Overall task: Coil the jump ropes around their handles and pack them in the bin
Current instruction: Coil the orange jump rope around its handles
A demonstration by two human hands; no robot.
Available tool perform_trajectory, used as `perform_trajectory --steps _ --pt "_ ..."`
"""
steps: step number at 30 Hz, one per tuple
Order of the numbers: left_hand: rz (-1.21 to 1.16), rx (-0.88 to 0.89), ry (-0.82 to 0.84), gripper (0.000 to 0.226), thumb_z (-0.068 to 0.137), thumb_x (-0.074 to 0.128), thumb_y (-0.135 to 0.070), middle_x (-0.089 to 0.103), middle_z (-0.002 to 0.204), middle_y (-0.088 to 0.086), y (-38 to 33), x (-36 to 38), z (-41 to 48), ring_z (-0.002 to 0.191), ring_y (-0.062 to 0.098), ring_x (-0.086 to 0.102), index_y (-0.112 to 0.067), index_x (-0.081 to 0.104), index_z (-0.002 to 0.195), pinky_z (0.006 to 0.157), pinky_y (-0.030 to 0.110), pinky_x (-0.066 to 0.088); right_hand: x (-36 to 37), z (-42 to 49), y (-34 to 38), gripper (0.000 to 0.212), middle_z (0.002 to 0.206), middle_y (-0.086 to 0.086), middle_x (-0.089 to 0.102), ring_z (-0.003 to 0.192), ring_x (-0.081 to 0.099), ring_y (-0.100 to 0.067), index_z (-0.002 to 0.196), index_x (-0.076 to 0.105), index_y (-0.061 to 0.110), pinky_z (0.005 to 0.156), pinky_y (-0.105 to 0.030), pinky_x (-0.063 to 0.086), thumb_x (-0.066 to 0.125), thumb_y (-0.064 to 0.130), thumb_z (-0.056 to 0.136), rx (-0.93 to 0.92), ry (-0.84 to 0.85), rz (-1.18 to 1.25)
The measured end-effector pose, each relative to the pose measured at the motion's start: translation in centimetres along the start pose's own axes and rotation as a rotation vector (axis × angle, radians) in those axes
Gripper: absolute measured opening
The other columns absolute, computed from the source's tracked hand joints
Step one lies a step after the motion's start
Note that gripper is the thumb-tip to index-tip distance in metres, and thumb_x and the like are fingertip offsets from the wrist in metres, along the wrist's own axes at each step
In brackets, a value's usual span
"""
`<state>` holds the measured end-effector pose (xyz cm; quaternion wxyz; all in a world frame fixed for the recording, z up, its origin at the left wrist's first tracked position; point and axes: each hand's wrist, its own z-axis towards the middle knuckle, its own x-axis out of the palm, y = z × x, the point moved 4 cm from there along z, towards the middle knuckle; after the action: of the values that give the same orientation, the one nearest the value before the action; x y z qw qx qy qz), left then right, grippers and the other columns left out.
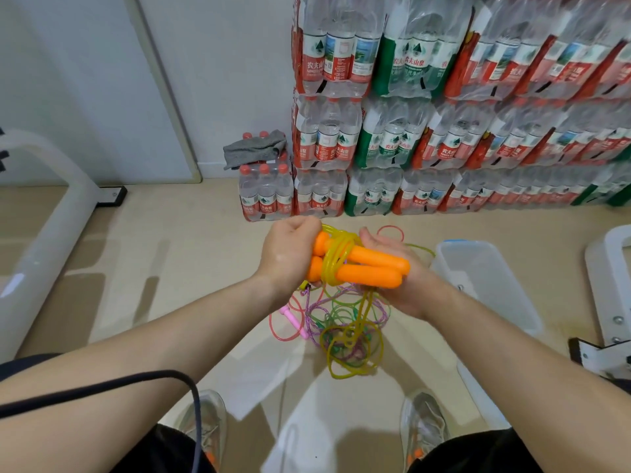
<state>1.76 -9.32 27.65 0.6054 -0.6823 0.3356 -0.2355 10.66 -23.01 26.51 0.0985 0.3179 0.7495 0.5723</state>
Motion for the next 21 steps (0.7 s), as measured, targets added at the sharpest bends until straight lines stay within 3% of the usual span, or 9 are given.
perform_trajectory --steps 2,4,7,9,12,14,17,19,21 --pt "-0.066 -0.061 -0.055 0.026 0.097 0.049 -0.022 0.051 0.064 0.01 0.1 -0.3 0.1 0.053 0.029 0.058 -0.011 0.053 0.075 0.041 0.031 0.047 0.8 0.1 -1.5 0.034 0.053 0.002 0.04 0.047 0.035 -0.012 0.075 0.054 0.018 0.057 -0.031 0.031 0.046 0.033 0.105 0.042 -0.069 0.014" --pt "-0.1 -0.094 -0.137 0.024 0.098 0.048 -0.025 0.055 0.07 0.015 0.3 -0.8 0.4 0.056 0.031 0.061 -0.009 0.055 0.081 0.04 0.03 0.047 1.8 -0.1 -2.6 0.035 0.049 0.004 0.036 0.045 0.033 -0.014 0.076 0.05 0.013 0.059 -0.033 0.036 0.037 0.021 0.107 0.064 -0.085 -0.041" --pt "-0.06 -0.117 -0.25 0.029 0.098 0.048 -0.027 0.058 0.075 0.014 0.7 -1.7 1.1 0.059 0.028 0.062 -0.009 0.056 0.078 0.043 0.032 0.051 2.7 -0.9 -3.2 0.039 0.054 -0.003 0.045 0.048 0.048 -0.02 0.089 0.055 0.009 0.055 -0.028 0.044 0.031 0.029 0.111 0.03 -0.023 -0.259" --pt "0.01 -0.113 -0.339 0.032 0.097 0.048 -0.031 0.06 0.076 0.012 0.8 -2.3 1.6 0.065 0.028 0.063 -0.012 0.056 0.073 0.052 0.04 0.057 3.4 -1.4 -3.2 0.031 0.056 -0.003 0.053 0.051 0.057 -0.02 0.102 0.055 0.016 0.056 -0.028 0.047 0.03 0.032 0.111 -0.019 0.043 -0.465" --pt "0.148 -0.032 -0.433 0.031 0.096 0.048 -0.035 0.06 0.075 0.007 0.5 -3.5 2.5 0.074 0.028 0.061 -0.019 0.055 0.07 0.062 0.039 0.055 4.1 -1.7 -2.4 0.024 0.058 0.011 0.058 0.061 0.06 -0.012 0.091 0.046 0.029 0.066 -0.038 0.046 0.035 0.043 0.107 -0.088 0.077 -0.857" --pt "0.222 0.017 -0.432 0.029 0.096 0.046 -0.035 0.058 0.074 0.005 0.4 -4.0 2.9 0.077 0.029 0.062 -0.017 0.058 0.077 0.062 0.042 0.057 4.4 -1.9 -1.6 0.026 0.061 0.018 0.055 0.061 0.05 -0.006 0.085 0.043 0.027 0.061 -0.035 0.035 0.038 0.041 0.106 -0.137 0.076 -1.001" --pt "0.389 0.127 -0.398 0.031 0.098 0.045 -0.037 0.062 0.077 0.005 0.4 -3.9 3.1 0.08 0.029 0.062 -0.014 0.064 0.092 0.072 0.047 0.058 4.7 -2.3 -0.3 0.035 0.061 0.007 0.047 0.063 0.046 -0.008 0.072 0.039 0.024 0.059 -0.033 0.027 0.043 0.034 0.105 -0.245 0.047 -1.191" --pt "0.485 0.206 -0.376 0.031 0.099 0.045 -0.038 0.065 0.084 0.009 0.2 -3.6 3.0 0.084 0.03 0.061 -0.014 0.065 0.097 0.076 0.042 0.053 4.8 -2.4 0.4 0.035 0.062 0.004 0.045 0.066 0.045 -0.015 0.07 0.042 0.022 0.061 -0.035 0.028 0.047 0.032 0.103 -0.314 0.024 -1.293" --pt "0.589 0.261 -0.348 0.03 0.099 0.046 -0.037 0.066 0.085 0.012 0.3 -3.1 2.9 0.083 0.032 0.06 -0.013 0.063 0.097 0.074 0.041 0.049 4.7 -2.2 1.1 0.025 0.068 0.001 0.057 0.076 0.051 -0.028 0.078 0.056 0.021 0.066 -0.037 0.038 0.05 0.031 0.101 -0.386 -0.003 -1.357"
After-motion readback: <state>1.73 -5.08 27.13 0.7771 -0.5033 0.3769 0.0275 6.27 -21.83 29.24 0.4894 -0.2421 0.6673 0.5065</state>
